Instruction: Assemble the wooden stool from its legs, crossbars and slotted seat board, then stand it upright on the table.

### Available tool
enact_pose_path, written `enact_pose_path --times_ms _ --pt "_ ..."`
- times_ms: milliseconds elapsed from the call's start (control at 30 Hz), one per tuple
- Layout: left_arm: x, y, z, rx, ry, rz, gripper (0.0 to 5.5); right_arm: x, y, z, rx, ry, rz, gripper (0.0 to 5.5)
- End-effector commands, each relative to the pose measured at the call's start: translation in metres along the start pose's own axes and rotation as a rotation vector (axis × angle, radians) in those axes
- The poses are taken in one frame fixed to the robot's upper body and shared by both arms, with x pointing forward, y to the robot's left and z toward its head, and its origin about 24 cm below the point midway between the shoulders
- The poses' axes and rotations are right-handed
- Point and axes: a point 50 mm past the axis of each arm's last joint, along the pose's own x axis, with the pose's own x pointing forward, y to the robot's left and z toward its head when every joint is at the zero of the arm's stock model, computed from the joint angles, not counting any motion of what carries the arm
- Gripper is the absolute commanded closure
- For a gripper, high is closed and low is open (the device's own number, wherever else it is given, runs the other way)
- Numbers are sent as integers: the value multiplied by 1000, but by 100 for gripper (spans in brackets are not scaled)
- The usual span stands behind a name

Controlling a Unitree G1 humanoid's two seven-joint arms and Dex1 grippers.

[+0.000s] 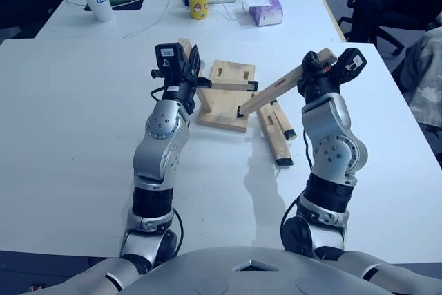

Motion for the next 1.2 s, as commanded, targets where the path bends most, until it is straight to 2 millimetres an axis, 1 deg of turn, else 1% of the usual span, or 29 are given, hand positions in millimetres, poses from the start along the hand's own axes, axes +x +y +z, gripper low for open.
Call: enact_pose_path --times_ms 33,233,367,433,500,633,800,900,1100,1133,1200 --pt "-3 -10 -15 -49 107 -22 448 -2 -29 -18 -17 55 -203 447" --pt "2 -14 -9 -86 136 -39 448 -3 -28 -18 53 21 -222 447" --pt "3 -13 -9 -120 164 -34 448 -3 -21 -19 126 1 -153 447" --pt "3 -11 -10 -147 181 -20 448 -3 -17 -19 91 -26 -100 447" --pt "6 -12 -10 -165 200 -28 448 -6 -18 -17 44 -62 -82 448" --pt "7 -13 -10 -158 227 -41 448 -9 -16 -16 -25 -117 -28 448" --pt "6 -15 -11 -154 239 -45 448 -13 -7 -13 -44 -156 23 448" --pt "5 -16 -13 -186 254 -33 448 -12 -5 -12 -83 -172 41 448" --pt "6 -14 -12 -198 261 -7 448 -19 16 -1 -165 -264 133 448" --pt "6 -14 -12 -199 262 -4 448 -19 16 -2 -178 -264 129 448" --pt "5 -14 -12 -199 262 -1 448 -16 9 -9 -193 -233 83 448"
